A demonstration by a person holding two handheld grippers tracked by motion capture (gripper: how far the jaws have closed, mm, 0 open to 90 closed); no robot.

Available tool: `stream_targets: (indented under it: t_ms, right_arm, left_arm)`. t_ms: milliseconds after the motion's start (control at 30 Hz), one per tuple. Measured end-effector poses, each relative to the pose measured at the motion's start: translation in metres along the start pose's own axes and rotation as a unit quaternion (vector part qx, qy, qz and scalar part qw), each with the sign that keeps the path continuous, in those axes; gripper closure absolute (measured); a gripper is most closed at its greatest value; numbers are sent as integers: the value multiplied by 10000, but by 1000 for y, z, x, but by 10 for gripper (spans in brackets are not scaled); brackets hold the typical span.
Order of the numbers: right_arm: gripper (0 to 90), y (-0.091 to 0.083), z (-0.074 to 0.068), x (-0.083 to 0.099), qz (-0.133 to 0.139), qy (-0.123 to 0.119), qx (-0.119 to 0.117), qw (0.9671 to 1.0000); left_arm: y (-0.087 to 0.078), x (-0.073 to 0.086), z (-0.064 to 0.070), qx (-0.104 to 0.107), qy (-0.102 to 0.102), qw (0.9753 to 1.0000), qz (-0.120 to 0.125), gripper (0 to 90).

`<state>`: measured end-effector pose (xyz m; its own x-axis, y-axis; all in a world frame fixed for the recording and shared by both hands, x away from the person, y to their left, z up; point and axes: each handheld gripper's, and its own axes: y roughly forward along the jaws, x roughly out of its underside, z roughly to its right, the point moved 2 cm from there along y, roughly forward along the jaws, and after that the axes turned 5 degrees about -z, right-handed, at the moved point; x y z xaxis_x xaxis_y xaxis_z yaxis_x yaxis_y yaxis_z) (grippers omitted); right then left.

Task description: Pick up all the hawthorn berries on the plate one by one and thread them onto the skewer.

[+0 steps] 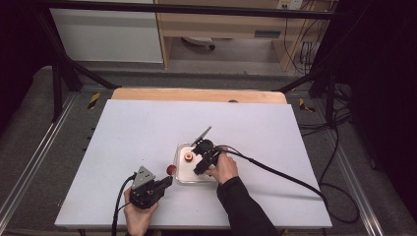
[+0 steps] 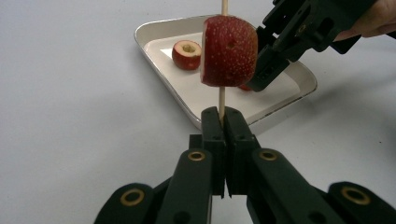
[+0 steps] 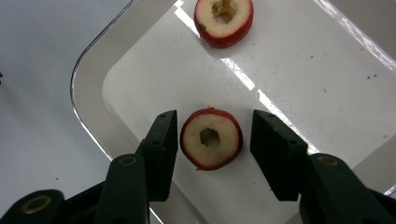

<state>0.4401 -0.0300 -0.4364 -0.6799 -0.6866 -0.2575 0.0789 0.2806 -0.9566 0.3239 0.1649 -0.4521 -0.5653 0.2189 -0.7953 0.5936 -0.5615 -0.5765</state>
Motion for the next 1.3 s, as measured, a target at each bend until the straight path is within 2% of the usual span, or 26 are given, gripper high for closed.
stream_targets:
  t_ms: [333, 533, 700, 800, 833, 867, 900, 933, 967, 1067, 1100, 1133, 1200, 1233, 1267, 1300]
  right_arm:
    - [588, 1, -1, -1, -71, -96, 51, 9999]
    - [597, 0, -2, -2, -180, -62, 87, 9998]
    - [599, -3, -2, -1, -140, 14, 97, 9999]
    - [599, -11, -1, -1, 5, 14, 108, 9999]
    - [599, -18, 0, 0, 182, 31, 60, 9998]
    - [599, -18, 0, 0, 182, 31, 60, 9998]
    - [599, -27, 0, 0, 437, 90, -44, 9990]
    - [599, -27, 0, 0, 437, 90, -44, 9990]
    - [599, -32, 0, 1, 624, 127, -114, 9979]
    - [599, -48, 2, 3, 1240, 287, -390, 9911]
    - [599, -57, 4, 6, 1648, 390, -497, 9843]
    - [599, -57, 4, 6, 1648, 390, -497, 9843]
    - [599, -66, 7, 11, 2050, 477, -630, 9756]
    - [600, -69, 9, 13, 2234, 525, -698, 9708]
    - [600, -76, 12, 19, 2612, 630, -824, 9597]
    - [599, -78, 13, 22, 2800, 687, -899, 9533]
  left_arm:
    - [1, 0, 0, 11, 15, 10000, -24, 886]
    - [2, 0, 1, 19, 15, 10000, -18, 886]
    - [2, 0, 2, 21, 18, 10000, -13, 886]
    - [1, -1, 2, 19, 30, 10000, 0, 886]
    - [1, -1, 3, 28, 28, 10000, 16, 886]
    - [0, -1, 3, 31, 44, 10000, 18, 886]
    - [0, -1, 4, 32, 38, 10000, 40, 886]
    - [0, -2, 5, 40, 40, 10000, 51, 886]
    - [-1, -2, 5, 50, 41, 10000, 64, 886]
    - [-1, -2, 8, 58, 37, 9999, 109, 886]
    - [-1, -2, 9, 66, 33, 9999, 119, 886]
    - [-1, -3, 11, 88, 21, 9999, 138, 886]
    - [0, -3, 14, 105, 1, 9998, 172, 886]
    - [0, -4, 15, 114, 0, 9998, 176, 886]
    - [1, -5, 17, 116, 2, 9998, 190, 886]
    - [2, -5, 19, 131, -4, 9997, 199, 886]
